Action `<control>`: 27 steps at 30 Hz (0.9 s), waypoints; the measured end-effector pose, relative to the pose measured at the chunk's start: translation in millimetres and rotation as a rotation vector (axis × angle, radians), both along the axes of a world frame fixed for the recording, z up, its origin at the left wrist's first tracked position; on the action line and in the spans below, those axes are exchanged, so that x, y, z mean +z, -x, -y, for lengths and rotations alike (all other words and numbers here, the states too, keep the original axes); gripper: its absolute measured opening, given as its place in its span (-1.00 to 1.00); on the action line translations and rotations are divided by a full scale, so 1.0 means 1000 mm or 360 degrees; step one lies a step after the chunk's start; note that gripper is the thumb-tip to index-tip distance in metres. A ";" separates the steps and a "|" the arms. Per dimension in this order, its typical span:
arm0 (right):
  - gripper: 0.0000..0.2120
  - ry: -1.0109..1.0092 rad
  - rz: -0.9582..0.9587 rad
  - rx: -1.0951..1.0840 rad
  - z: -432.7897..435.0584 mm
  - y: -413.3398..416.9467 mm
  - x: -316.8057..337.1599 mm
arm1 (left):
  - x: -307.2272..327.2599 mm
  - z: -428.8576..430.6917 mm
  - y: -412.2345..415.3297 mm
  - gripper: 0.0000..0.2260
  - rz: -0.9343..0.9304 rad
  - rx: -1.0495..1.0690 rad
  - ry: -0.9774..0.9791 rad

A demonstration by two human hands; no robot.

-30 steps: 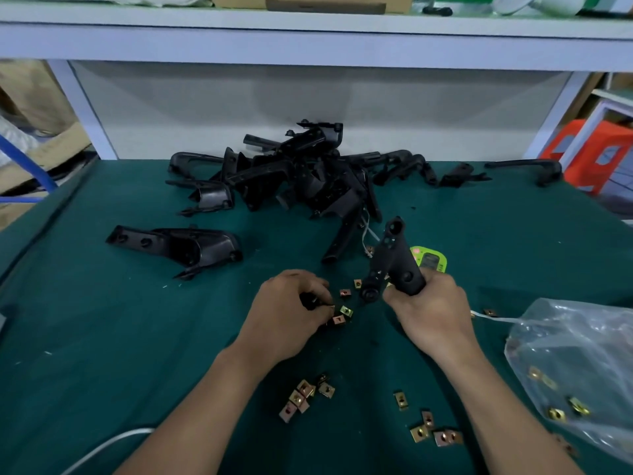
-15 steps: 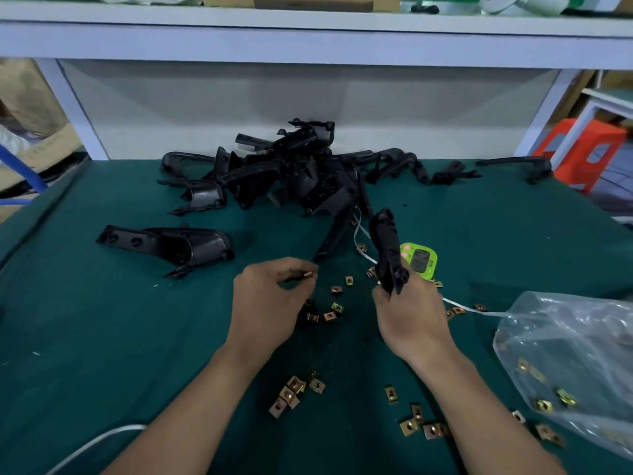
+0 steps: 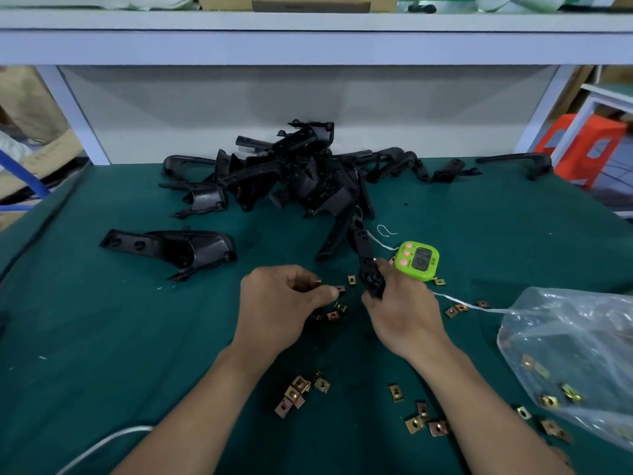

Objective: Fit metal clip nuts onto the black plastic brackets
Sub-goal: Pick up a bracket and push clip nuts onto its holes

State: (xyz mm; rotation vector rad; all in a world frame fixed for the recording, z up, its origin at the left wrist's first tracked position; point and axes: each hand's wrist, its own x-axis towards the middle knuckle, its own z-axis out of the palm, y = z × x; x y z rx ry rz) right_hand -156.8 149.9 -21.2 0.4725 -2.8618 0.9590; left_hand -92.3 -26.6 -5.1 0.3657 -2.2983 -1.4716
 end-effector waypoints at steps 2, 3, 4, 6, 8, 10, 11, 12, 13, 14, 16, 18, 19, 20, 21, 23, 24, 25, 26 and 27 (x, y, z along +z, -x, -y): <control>-0.77 0.0014 0.0018 0.0021 -0.001 0.000 0.001 | 0.001 0.000 0.000 -0.79 -0.0003 0.0036 0.0016; -0.77 0.0021 0.0028 0.0026 -0.001 0.000 0.002 | 0.002 0.000 0.001 -0.78 0.0011 0.0041 0.0018; -0.79 0.0024 0.0042 0.0030 -0.002 0.000 0.003 | 0.002 0.000 0.001 -0.77 0.0030 0.0043 0.0014; -0.84 0.0014 0.0077 0.0040 -0.002 0.001 0.004 | 0.001 0.001 0.003 -0.75 0.0073 0.0056 0.0030; -0.80 0.0004 0.0083 0.0051 -0.003 0.001 0.005 | -0.002 0.002 0.005 -0.73 0.0103 0.0083 0.0059; -0.78 0.0007 0.0091 0.0056 -0.003 0.002 0.005 | -0.004 0.004 0.007 -0.72 0.0114 0.0110 0.0078; -0.80 0.0015 0.0095 0.0056 -0.003 0.002 0.005 | -0.005 0.004 0.008 -0.72 0.0112 0.0126 0.0091; -0.82 0.0014 0.0094 0.0055 -0.003 0.003 0.004 | -0.006 0.004 0.009 -0.73 0.0108 0.0143 0.0107; -0.83 0.0007 0.0087 0.0051 -0.003 0.003 0.004 | -0.007 0.004 0.010 -0.73 0.0101 0.0156 0.0120; -0.84 0.0001 0.0079 0.0039 -0.003 0.004 0.003 | -0.008 0.004 0.011 -0.73 0.0095 0.0162 0.0128; -0.84 -0.0010 0.0054 -0.0001 -0.004 0.003 0.004 | -0.010 0.003 0.011 -0.74 0.0098 0.0157 0.0144; -0.82 -0.0023 0.0034 -0.0010 -0.005 0.000 0.004 | -0.011 0.004 0.010 -0.75 0.0106 0.0138 0.0162; -0.81 -0.0023 0.0027 -0.0001 -0.005 -0.001 0.005 | -0.010 0.004 0.009 -0.78 0.0106 0.0120 0.0171; -0.80 -0.0020 0.0020 0.0011 -0.005 -0.003 0.005 | -0.009 0.004 0.008 -0.82 0.0102 0.0100 0.0178; -0.78 -0.0014 0.0010 0.0025 -0.004 -0.004 0.006 | -0.007 0.004 0.007 -0.88 0.0090 0.0083 0.0197; -0.73 0.0033 -0.0012 0.0077 -0.001 -0.004 0.008 | -0.004 0.003 0.005 -0.87 0.0053 0.0081 0.0306; -0.69 0.0081 -0.0003 0.0114 0.001 -0.005 0.008 | -0.004 0.003 0.005 -0.83 0.0042 0.0078 0.0363; -0.65 0.0133 0.0016 0.0160 0.004 -0.007 0.009 | -0.004 0.003 0.004 -0.80 0.0046 0.0069 0.0419; -0.63 0.0175 0.0028 0.0220 0.007 -0.009 0.009 | -0.003 0.002 0.003 -0.76 0.0059 0.0056 0.0477; -0.62 0.0198 0.0029 0.0289 0.010 -0.013 0.009 | -0.002 0.002 0.003 -0.72 0.0072 0.0032 0.0529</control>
